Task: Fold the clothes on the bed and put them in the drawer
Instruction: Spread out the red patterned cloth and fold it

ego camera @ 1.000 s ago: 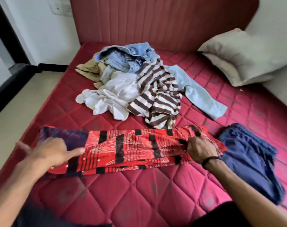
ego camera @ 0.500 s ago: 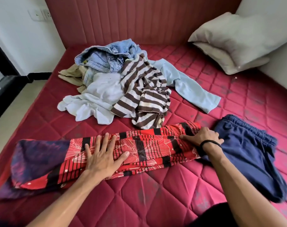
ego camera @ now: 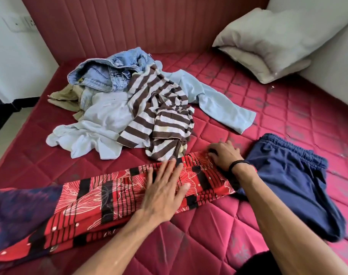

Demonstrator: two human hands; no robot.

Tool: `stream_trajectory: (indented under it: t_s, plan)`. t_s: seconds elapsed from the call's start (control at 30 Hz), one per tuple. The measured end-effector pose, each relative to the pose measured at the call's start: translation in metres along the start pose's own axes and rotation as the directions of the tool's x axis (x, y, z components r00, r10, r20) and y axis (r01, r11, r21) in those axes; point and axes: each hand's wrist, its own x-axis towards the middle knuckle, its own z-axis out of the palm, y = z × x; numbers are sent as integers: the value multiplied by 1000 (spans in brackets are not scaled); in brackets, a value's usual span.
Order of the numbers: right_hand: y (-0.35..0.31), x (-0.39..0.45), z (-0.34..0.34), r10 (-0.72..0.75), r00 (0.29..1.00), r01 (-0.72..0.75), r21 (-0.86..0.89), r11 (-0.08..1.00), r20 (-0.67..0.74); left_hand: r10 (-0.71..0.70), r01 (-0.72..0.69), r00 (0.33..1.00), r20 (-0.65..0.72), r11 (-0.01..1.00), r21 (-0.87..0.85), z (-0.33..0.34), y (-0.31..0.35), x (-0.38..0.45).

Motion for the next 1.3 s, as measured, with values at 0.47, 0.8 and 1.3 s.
stream_trajectory:
  t_s: [0.47,0.8,1.3]
  plan:
    - [37,-12,-37,342,919,-386,265,884,198,-14,23,997,-76,993,116,26,-7,1]
    - [-7,-34,-52,196,974,-167,229,959,-110,169,-260,919,-355,938,-227,20,23,-32]
    - [-161,-87,-46,-115,842,387,441,810,-527,-137,208,825,549,-829,-520,-69,-54,-55]
